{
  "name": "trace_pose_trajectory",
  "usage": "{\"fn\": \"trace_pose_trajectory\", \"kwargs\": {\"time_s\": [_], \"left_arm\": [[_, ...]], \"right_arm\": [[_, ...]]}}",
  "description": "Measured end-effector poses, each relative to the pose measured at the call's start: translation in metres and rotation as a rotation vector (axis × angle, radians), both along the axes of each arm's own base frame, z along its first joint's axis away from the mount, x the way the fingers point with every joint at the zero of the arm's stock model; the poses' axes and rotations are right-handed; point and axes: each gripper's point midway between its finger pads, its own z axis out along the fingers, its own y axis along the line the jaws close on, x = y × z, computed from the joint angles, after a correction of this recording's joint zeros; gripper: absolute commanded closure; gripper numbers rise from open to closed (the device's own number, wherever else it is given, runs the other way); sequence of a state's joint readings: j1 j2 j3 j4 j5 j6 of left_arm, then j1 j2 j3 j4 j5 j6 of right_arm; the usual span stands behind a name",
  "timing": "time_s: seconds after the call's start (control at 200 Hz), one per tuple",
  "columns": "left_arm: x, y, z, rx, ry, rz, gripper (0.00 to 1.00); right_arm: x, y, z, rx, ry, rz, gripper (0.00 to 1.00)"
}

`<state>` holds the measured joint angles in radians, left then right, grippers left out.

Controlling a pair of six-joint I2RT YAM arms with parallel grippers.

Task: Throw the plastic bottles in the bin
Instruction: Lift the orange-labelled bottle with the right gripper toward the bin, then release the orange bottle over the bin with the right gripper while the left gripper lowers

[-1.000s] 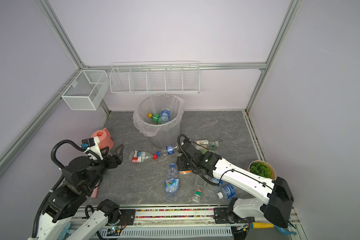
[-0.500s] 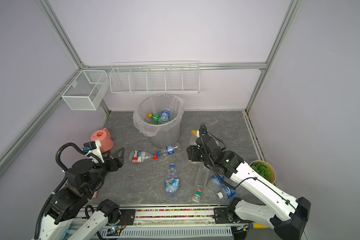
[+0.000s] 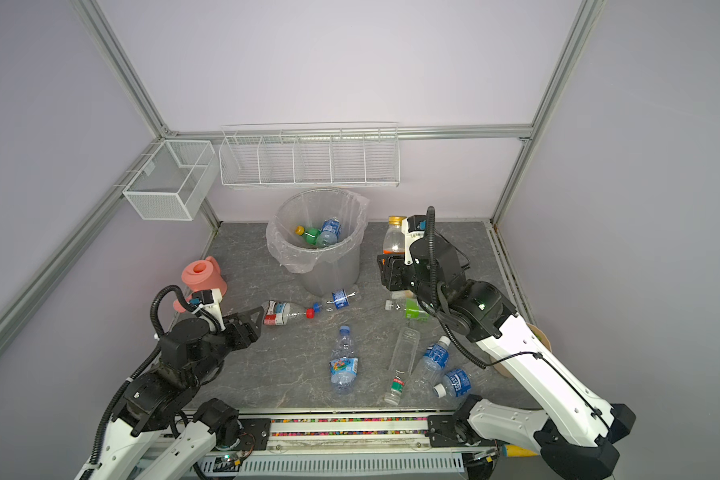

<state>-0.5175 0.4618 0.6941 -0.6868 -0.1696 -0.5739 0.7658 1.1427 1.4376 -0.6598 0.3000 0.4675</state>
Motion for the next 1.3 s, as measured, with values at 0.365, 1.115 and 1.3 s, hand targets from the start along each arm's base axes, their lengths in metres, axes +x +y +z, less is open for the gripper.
{"fn": "trace_pose_trajectory", "kwargs": {"time_s": [0.365,1.115,1.3], "left_arm": [[-0.005,-0.014,-0.042,-0.066,0.119,-0.036,0.27],[-0.031,-0.062,-0.083,-0.081,0.222,-0.204,0.29],[-0.036,-0.077,-0.088,-0.029,0.218,-0.248,0.29]], "right_arm": [[0.018,0.016,0.032,-0.017,-0.070,0.031,0.94],[0.050,0.062,0.098,0.033,-0.205,0.125,0.93],[0.062,0.080,0.101,0.032,-0.208,0.150,0.92]]}}
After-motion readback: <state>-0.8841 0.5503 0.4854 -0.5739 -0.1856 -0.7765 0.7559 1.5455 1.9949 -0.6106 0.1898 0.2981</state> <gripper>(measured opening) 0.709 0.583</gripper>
